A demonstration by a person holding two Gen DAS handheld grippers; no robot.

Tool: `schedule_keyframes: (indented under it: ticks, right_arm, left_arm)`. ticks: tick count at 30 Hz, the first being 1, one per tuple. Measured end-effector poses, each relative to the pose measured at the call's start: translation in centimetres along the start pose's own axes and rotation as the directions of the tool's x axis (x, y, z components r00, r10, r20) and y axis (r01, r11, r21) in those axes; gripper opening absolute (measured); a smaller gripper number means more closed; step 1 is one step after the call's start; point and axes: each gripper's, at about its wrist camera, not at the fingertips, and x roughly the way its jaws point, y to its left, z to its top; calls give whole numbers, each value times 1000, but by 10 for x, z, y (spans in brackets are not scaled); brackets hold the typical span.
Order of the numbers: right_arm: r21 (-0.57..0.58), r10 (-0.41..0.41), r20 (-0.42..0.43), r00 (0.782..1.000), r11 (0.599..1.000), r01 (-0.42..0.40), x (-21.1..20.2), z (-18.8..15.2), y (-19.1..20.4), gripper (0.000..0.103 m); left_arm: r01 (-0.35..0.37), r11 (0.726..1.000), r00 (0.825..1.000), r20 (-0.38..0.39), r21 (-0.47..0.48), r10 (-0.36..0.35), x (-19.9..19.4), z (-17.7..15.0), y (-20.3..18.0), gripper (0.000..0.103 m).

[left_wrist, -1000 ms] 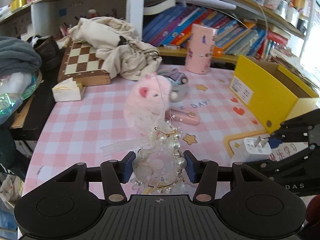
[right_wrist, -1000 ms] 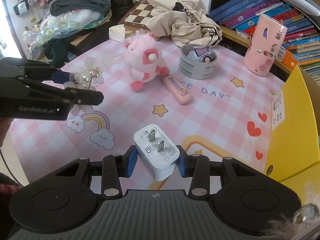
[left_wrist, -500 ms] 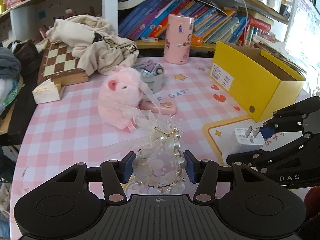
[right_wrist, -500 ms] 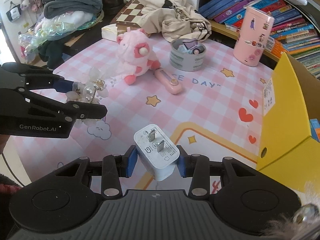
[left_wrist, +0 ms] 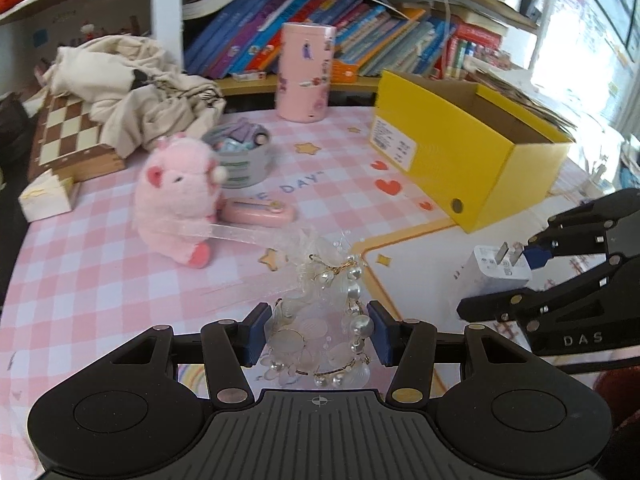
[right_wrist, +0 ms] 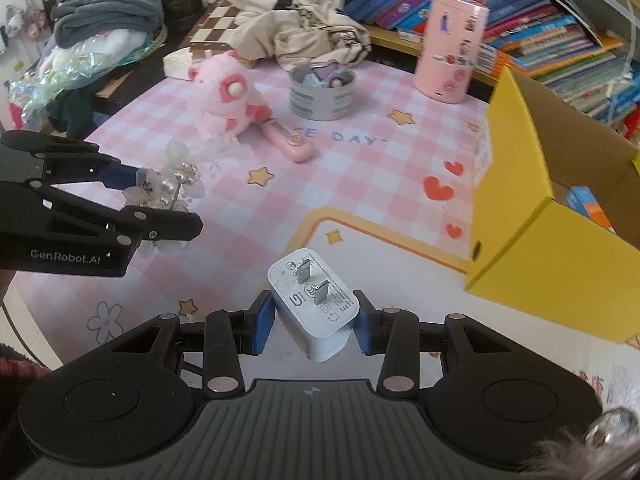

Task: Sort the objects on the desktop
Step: 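Lift the charger plug with the right tool while the left tool carries the pearl accessory toward the yellow box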

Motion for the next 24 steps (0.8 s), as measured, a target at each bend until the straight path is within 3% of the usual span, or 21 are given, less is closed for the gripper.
schedule_keyframes:
  ticks: [14,24]
  right_arm:
    - [109,-83,17,996,991,80,-23,-25,-26,39]
    - [163,-99,41,994,982,91,-45,-36,-58,39]
  left_arm:
    - [72,993,997,5,89,-72,9,13,-34,51]
    - [54,997,998,38,61,-57,2,23,-51,51]
